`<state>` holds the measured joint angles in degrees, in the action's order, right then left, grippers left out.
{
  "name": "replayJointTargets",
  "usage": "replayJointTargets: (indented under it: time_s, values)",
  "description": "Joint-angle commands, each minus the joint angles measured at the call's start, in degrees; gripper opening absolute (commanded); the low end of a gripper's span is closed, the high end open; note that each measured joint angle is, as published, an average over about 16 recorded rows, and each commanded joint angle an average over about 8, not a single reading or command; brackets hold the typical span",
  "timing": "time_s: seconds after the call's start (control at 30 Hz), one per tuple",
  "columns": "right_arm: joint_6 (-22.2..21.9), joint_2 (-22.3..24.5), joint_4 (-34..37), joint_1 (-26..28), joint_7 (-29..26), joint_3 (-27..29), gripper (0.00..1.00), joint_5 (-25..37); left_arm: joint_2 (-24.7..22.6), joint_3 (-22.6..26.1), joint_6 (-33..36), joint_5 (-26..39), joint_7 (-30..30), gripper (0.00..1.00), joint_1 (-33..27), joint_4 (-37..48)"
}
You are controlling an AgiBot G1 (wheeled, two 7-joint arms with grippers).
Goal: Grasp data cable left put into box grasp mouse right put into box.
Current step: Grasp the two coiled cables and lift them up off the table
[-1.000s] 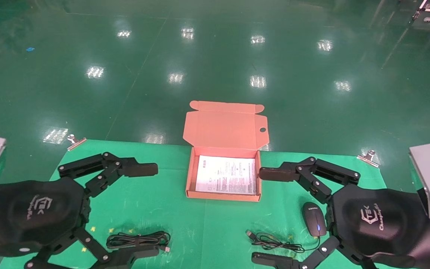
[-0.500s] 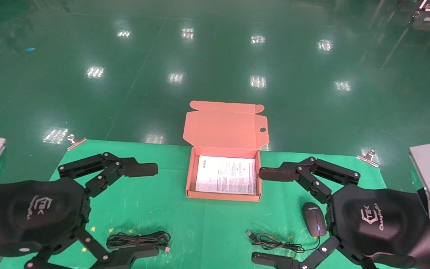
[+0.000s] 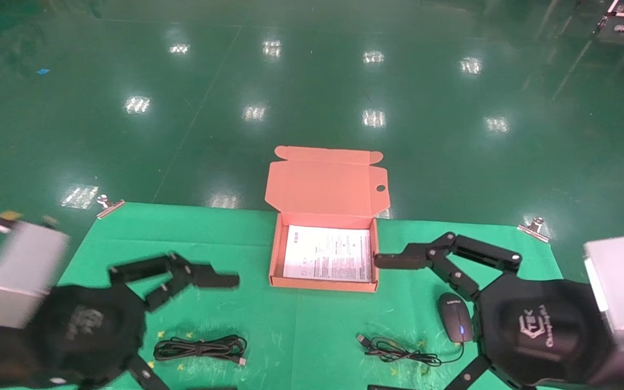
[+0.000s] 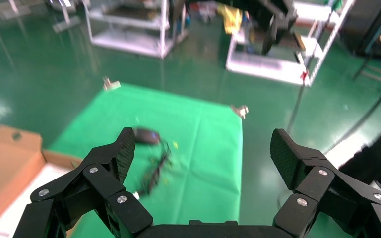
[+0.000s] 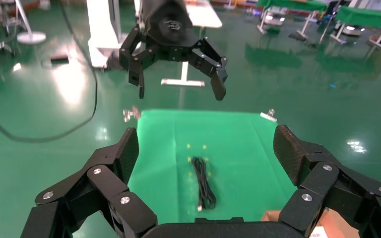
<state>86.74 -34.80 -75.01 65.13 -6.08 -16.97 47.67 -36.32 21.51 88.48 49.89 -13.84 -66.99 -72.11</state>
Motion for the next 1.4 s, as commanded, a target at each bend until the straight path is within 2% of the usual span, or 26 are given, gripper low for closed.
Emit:
replayJointTargets:
  time_s: [0.03, 0.4, 0.63, 0.87, 1.13, 1.4]
  values:
    - [0.4, 0.0, -0.5, 0.9, 1.2, -0.3, 1.00, 1.6, -0.2, 1.5, 0.9, 2.6, -1.1, 1.00, -1.7, 0.3]
    - [1.2, -2.5, -1.3, 7.6, 8.6, -4.4, 1.00, 13.4, -2.8, 10.8, 2.0, 12.8, -1.6, 1.00, -9.9, 4.7]
    - [1.5, -5.2, -2.2, 12.4, 18.1, -10.1, 1.00, 26.2, -5.1, 18.7, 2.1, 21.3, -1.2, 1.00, -15.9, 8.0]
    - [-0.8, -8.0, -2.4, 14.2, 25.2, -15.4, 1.00, 37.8, -9.5, 26.8, 1.5, 31.8, 0.2, 1.00, -21.5, 11.9]
    - [-5.1, -10.9, -2.2, 13.6, 27.5, -19.6, 1.00, 49.2, -14.4, 32.0, -3.0, 42.5, 2.7, 1.00, -23.7, 15.1]
    - [-9.2, -13.7, -1.1, 11.6, 25.9, -22.9, 1.00, 58.5, -18.3, 34.6, -8.7, 49.5, 3.6, 1.00, -22.4, 17.4]
